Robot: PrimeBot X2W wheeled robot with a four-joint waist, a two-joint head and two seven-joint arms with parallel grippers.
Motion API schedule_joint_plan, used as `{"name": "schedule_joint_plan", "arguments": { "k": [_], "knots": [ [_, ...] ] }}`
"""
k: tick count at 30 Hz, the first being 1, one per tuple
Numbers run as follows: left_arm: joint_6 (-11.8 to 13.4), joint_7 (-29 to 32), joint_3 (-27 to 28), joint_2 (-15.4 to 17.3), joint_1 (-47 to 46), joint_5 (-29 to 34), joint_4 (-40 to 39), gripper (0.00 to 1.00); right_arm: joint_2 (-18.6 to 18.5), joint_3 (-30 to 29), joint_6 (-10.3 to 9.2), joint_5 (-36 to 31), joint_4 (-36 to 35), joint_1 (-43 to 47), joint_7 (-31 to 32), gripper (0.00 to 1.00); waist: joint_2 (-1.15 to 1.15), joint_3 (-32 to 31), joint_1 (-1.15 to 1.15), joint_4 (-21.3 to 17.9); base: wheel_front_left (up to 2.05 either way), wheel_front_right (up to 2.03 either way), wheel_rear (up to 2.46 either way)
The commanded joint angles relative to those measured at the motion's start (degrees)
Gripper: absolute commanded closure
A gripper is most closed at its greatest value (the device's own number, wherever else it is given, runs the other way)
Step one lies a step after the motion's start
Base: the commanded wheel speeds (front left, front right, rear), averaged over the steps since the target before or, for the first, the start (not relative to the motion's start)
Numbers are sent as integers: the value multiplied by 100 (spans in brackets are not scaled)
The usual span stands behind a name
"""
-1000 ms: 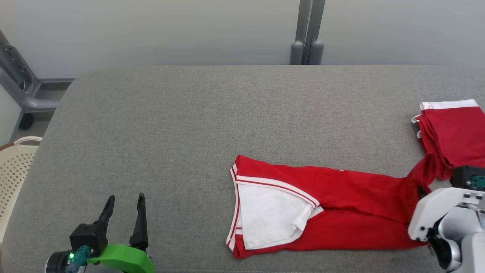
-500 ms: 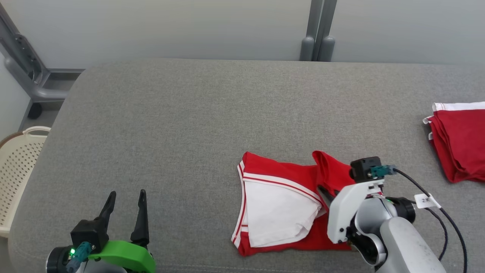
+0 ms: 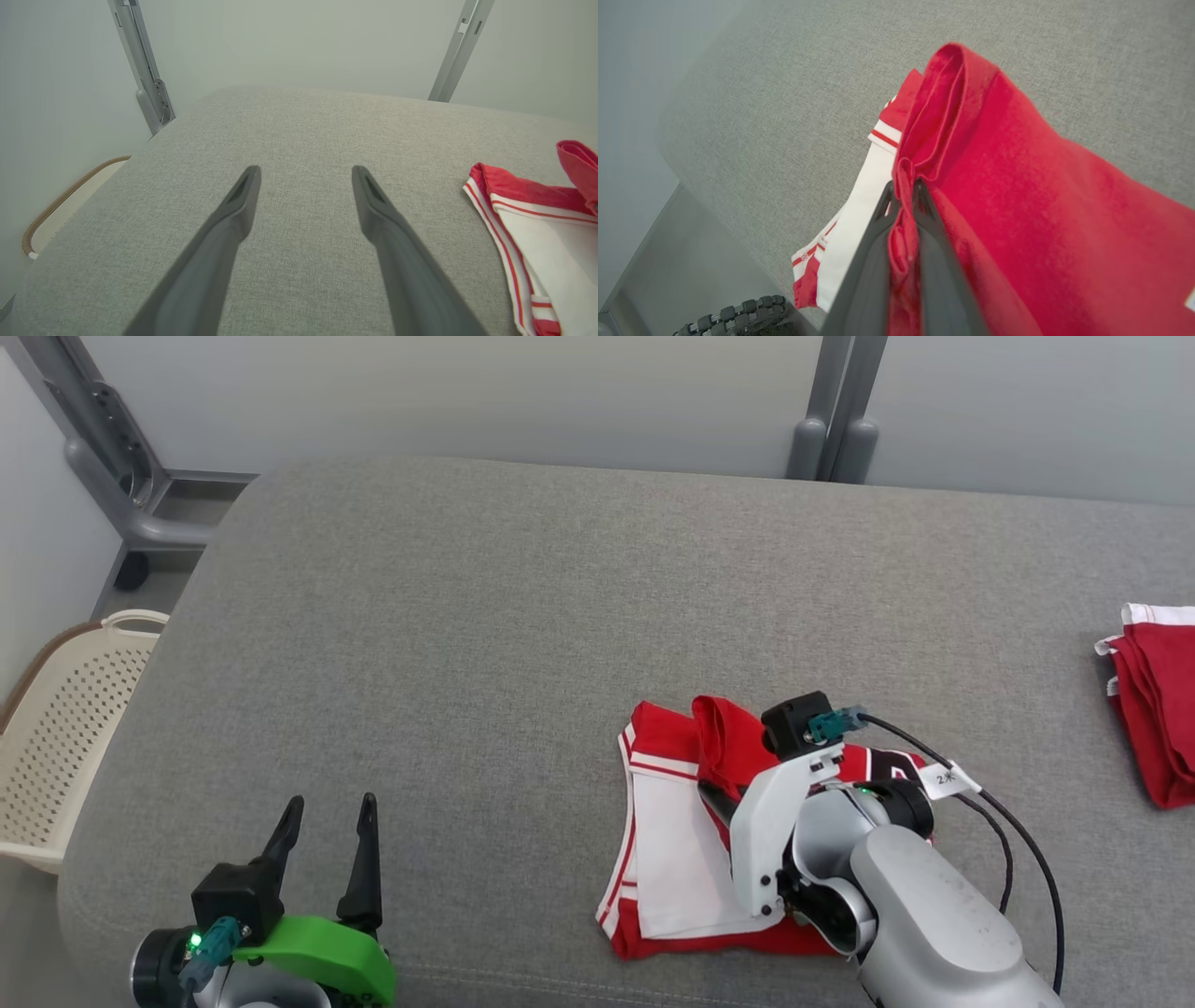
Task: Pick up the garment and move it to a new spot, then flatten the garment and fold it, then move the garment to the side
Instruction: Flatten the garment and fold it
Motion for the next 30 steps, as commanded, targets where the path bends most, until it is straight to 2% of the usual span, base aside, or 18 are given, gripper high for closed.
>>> {"name": "schedule_joint_plan", "arguments": {
  "k": [1, 18, 19, 20, 21, 30],
  "knots": [
    [-23, -15, 5, -6, -84, 15, 9, 0, -11, 46, -2, 30, 48, -72, -54, 100, 0, 17, 0, 33, 0, 0, 0],
    [-89, -27, -31, -96, -135, 21, 148, 0, -11, 689, -2, 603, 1054, -557, -508, 100, 0, 55, 0, 231, 0, 0, 0],
    [-96, -28, -34, -102, -136, 25, 157, 0, -9, 724, -2, 624, 1087, -584, -523, 90, 0, 52, 0, 246, 0, 0, 0],
    [-101, -29, -37, -107, -133, 30, 161, 0, -9, 770, -2, 655, 1115, -602, -559, 63, 0, 51, 0, 260, 0, 0, 0],
    [-99, -29, -38, -113, -125, 36, 158, 0, -10, 809, -2, 693, 1130, -608, -566, 0, 0, 49, 0, 272, 0, 0, 0],
    [-79, -33, 4, -76, 16, 23, 186, 0, -14, 967, -2, 1224, 1017, -772, -960, 0, 0, -87, 0, 224, 0, 0, 0]
  ]
}}
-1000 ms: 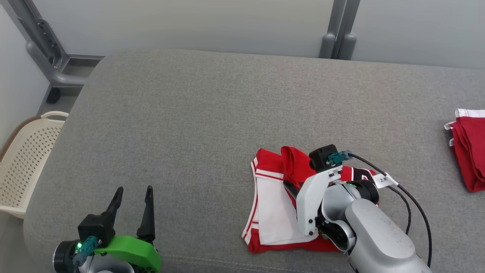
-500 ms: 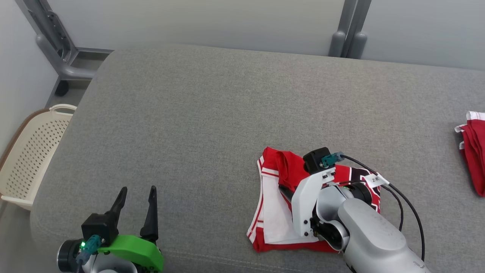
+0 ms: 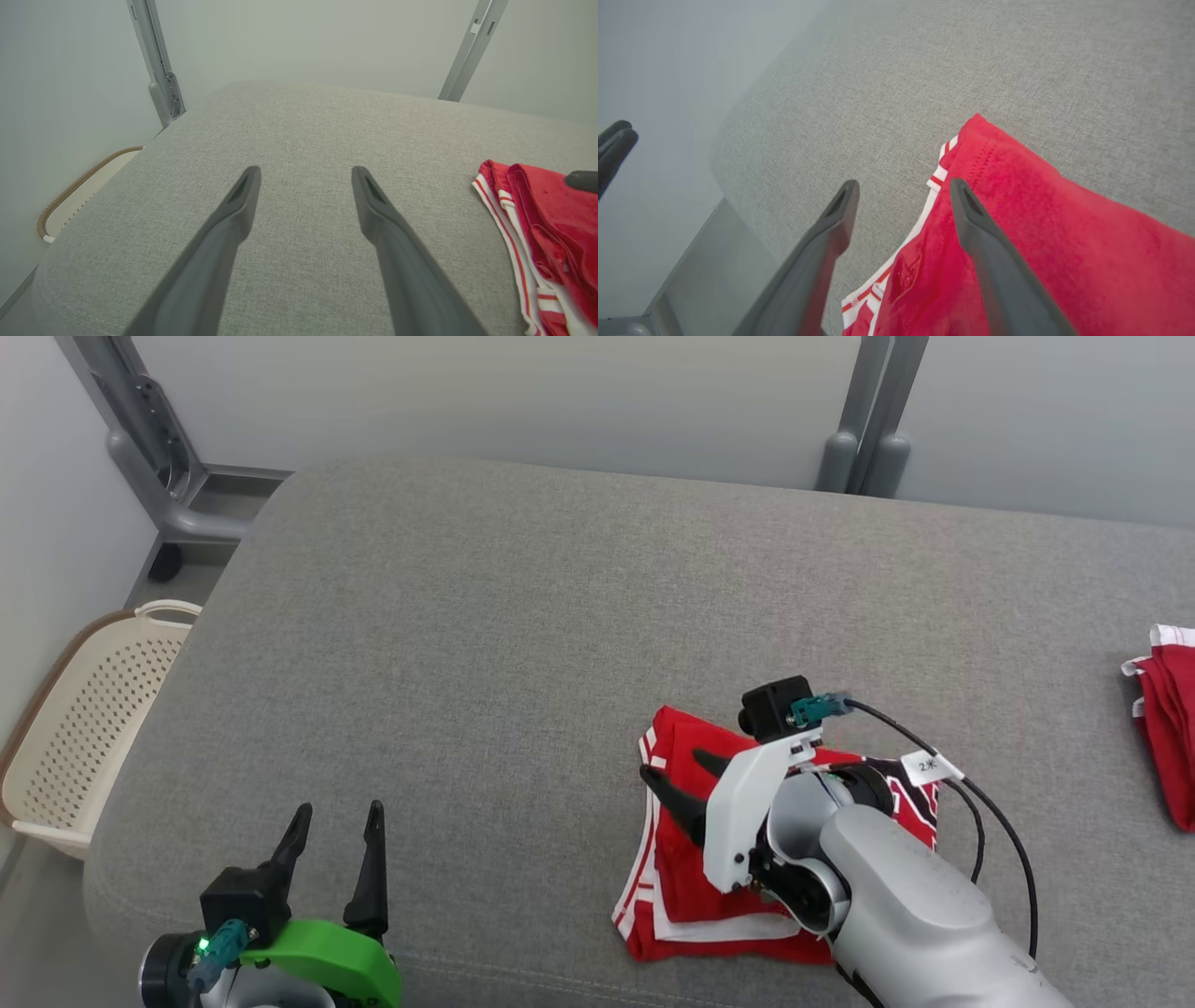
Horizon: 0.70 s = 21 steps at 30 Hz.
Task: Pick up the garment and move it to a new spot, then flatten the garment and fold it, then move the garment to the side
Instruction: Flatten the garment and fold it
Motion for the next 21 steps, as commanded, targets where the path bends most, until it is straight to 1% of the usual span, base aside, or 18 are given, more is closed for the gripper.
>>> {"name": "schedule_joint_plan", "arguments": {
  "k": [1, 3, 6, 7, 11, 16, 17, 18, 19, 20, 21],
  "knots": [
    [30, -23, 24, 33, 82, 14, -11, 0, -19, -67, -2, 134, -96, -110, -150, 0, 0, -80, 0, -68, 0, 0, 0],
    [40, -24, 27, 51, 111, 11, -32, 0, -19, -190, -2, 106, -100, -143, -264, 0, 0, -134, 0, -111, 0, 0, 0],
    [57, -20, 25, 72, 162, 3, -65, 0, -20, -476, -2, -157, -17, -132, -386, 0, 0, -213, 0, -172, 0, 0, 0],
    [57, -20, 25, 72, 162, 3, -65, 0, -20, -476, -2, -157, -17, -132, -386, 0, 0, -213, 0, -172, 0, 0, 0],
    [96, -4, 28, 117, 247, -25, -118, 0, -33, -1015, -2, -810, 74, 83, -439, 0, 0, -304, 0, -242, 0, 0, 0],
    [132, 6, 19, 132, 285, -48, -189, 0, -110, -1621, -2, -1452, -300, 606, -264, 1, 0, -342, 0, -297, 0, 0, 0],
    [139, 6, 15, 128, 296, -56, -200, 0, -118, -1737, -2, -1545, -419, 745, -211, 18, 0, -341, 0, -308, 0, 0, 0],
    [150, 6, 14, 119, 306, -60, -213, 0, -121, -1849, -2, -1650, -552, 882, -158, 58, 0, -336, 0, -319, 0, 0, 0],
    [154, 6, 15, 114, 311, -56, -226, 0, -120, -1931, -2, -1754, -696, 1024, -93, 75, 0, -327, 0, -330, 0, 0, 0],
    [160, 5, 19, 113, 316, -63, -238, 0, -117, -2002, -2, -1846, -845, 1163, -30, 97, 0, -311, 0, -346, 0, 0, 0],
    [158, 5, 27, 116, 313, -66, -248, 0, -118, -2080, -2, -1921, -986, 1291, 32, 100, 0, -288, 0, -360, 0, 0, 0]
  ]
}}
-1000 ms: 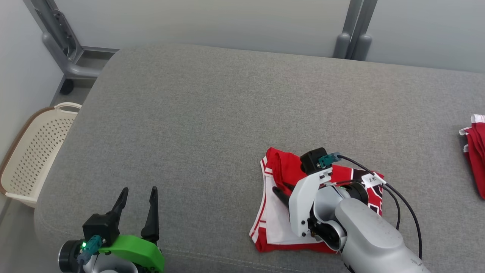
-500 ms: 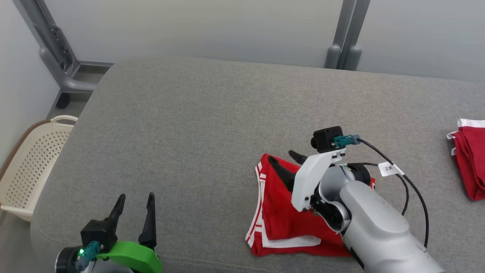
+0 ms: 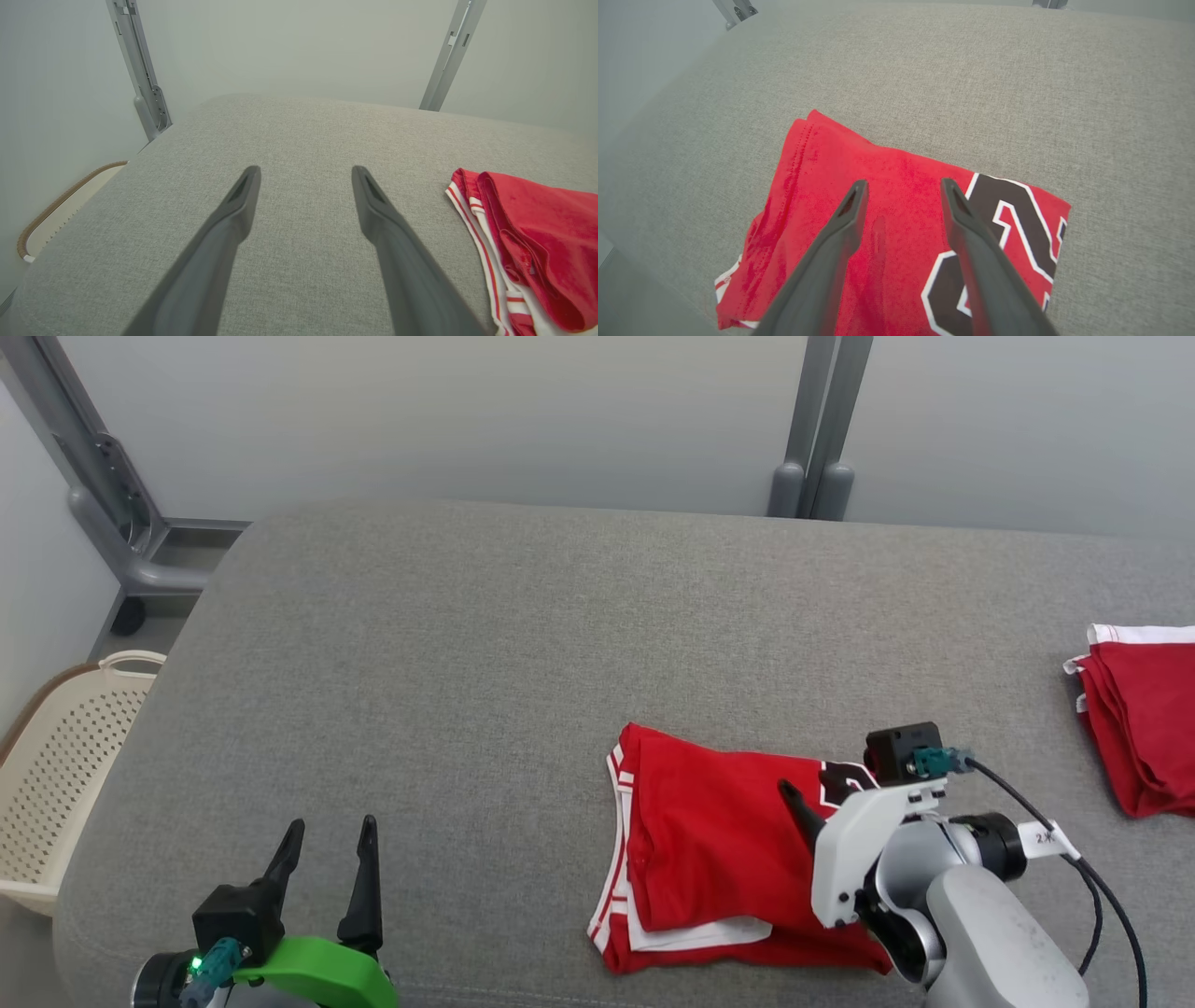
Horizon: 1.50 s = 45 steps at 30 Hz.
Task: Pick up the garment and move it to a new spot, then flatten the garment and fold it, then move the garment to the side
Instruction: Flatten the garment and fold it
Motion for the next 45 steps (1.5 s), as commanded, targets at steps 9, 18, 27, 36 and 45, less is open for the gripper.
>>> {"name": "schedule_joint_plan", "arguments": {
  "k": [9, 18, 27, 36, 45],
  "knots": [
    [-38, -28, 21, -18, -164, -4, 0, 0, 61, -222, -2, -553, -728, 761, 259, 100, 0, 273, 0, 34, 0, 0, 0],
    [-82, -40, 17, -65, -278, 25, 60, 0, 97, 354, -2, -547, -515, 803, 108, 100, 0, 427, 0, 209, 0, 0, 0],
    [-142, -39, 80, -127, -353, 37, 164, 0, 100, 849, -2, -445, -160, 525, -47, 100, 0, 595, 0, 345, 0, 0, 0],
    [-195, -44, 124, -194, -413, 88, 213, 0, 95, 1487, -2, -231, 1, 294, -57, 100, 0, 642, 0, 429, 0, 0, 0],
    [-216, -45, 205, -226, -274, 154, 220, 0, 96, 2158, -2, 149, 2, 192, -152, 100, 0, 540, 0, 427, 0, 0, 0]
  ]
}}
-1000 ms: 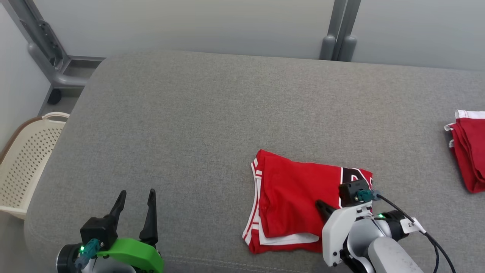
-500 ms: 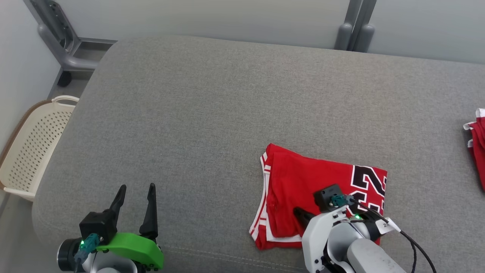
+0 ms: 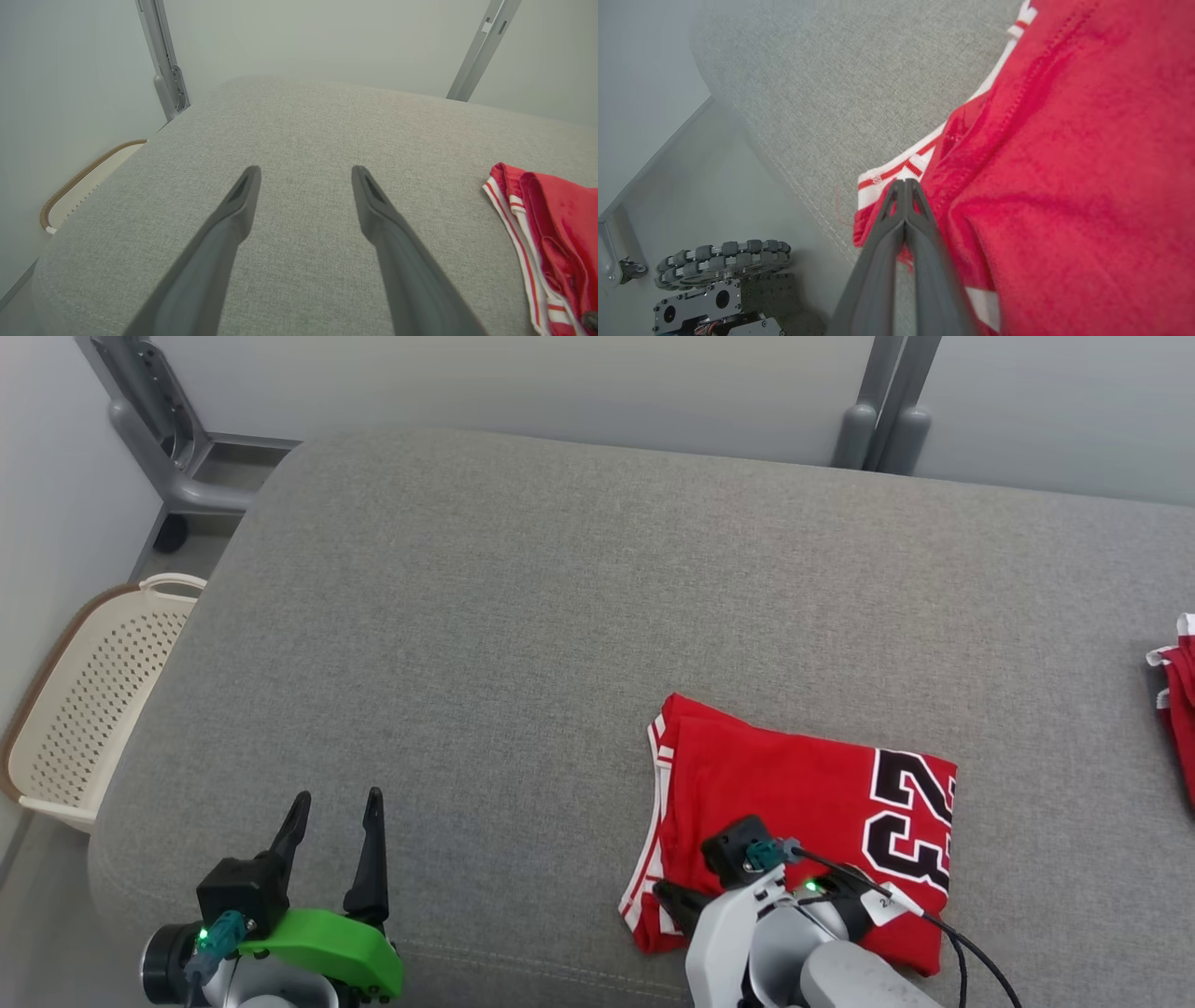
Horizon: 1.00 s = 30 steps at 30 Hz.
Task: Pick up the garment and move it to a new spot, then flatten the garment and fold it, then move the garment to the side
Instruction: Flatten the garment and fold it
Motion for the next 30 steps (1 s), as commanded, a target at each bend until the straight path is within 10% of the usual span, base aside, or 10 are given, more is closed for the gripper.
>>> {"name": "schedule_joint_plan", "arguments": {
  "k": [1, 7, 8, 9, 30],
  "knots": [
    [-13, -25, 28, 5, 32, 16, -10, 0, -14, 36, -2, 71, -47, -93, -44, 100, 0, -24, 0, -13, 0, 0, 0],
    [-24, -21, 24, 19, 113, 42, 5, 0, -16, 213, -2, 433, -239, -267, 25, 97, 0, -151, 0, -53, 0, 0, 0],
    [-18, -21, 24, 28, 137, 41, 1, 0, -16, 160, -2, 460, -288, -299, 45, 69, 0, -178, 0, -66, 0, 0, 0],
    [-10, -21, 31, 40, 158, 42, -3, 0, -16, 68, -2, 496, -324, -312, 98, 0, 0, -207, 0, -83, 0, 0, 0],
    [107, 15, 41, 211, 369, -18, -239, 0, -14, -3006, -1, -447, -2460, 964, 2118, 0, 0, -466, 0, -602, 0, 0, 0]
  ]
}}
